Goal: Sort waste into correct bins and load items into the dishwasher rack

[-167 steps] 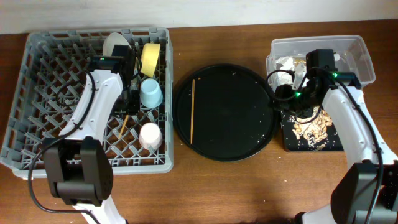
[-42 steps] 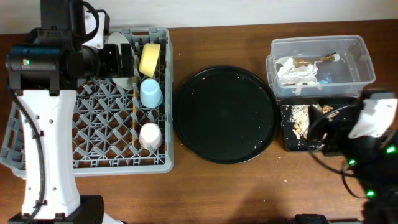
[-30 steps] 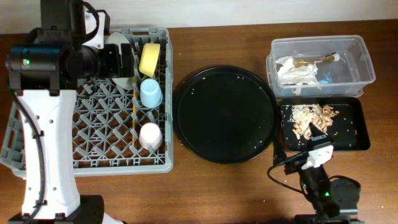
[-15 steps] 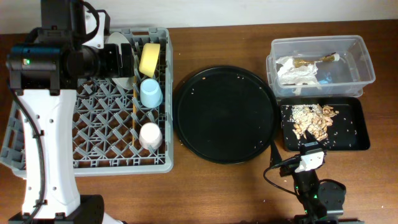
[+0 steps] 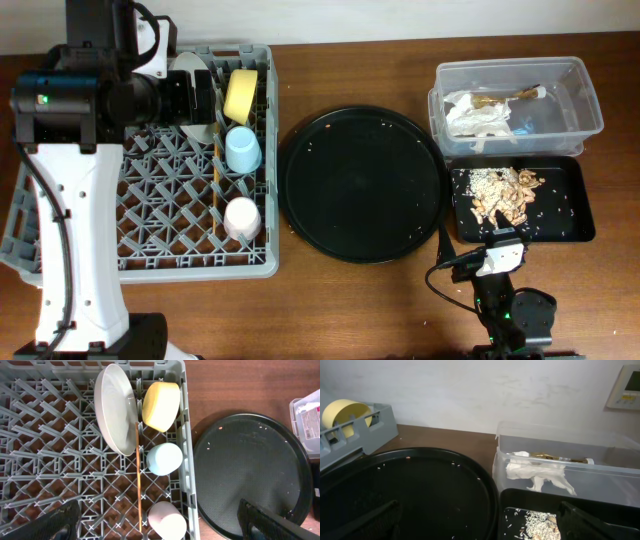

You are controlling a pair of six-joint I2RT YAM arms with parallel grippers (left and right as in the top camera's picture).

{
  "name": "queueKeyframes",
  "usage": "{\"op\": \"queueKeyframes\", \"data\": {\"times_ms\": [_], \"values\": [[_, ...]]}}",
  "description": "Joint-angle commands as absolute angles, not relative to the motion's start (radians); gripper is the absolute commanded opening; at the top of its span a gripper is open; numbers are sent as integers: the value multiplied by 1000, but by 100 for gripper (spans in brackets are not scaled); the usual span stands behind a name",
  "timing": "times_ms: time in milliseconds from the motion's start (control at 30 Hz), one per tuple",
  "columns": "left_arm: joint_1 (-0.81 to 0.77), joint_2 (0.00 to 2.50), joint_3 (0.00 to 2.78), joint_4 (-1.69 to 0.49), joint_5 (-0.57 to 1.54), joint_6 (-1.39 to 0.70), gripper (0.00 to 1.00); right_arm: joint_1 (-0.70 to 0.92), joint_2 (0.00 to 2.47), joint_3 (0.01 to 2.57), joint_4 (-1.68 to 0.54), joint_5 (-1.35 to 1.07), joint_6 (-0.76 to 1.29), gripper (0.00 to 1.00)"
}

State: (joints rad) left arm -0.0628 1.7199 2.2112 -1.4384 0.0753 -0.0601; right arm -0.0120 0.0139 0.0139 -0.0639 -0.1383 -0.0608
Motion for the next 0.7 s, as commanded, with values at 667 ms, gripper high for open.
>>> {"op": "queueKeyframes", "data": {"times_ms": [667], "values": [[-23, 1192, 1471, -810, 38, 25, 99, -7, 3, 6, -68, -123, -64, 98]]}}
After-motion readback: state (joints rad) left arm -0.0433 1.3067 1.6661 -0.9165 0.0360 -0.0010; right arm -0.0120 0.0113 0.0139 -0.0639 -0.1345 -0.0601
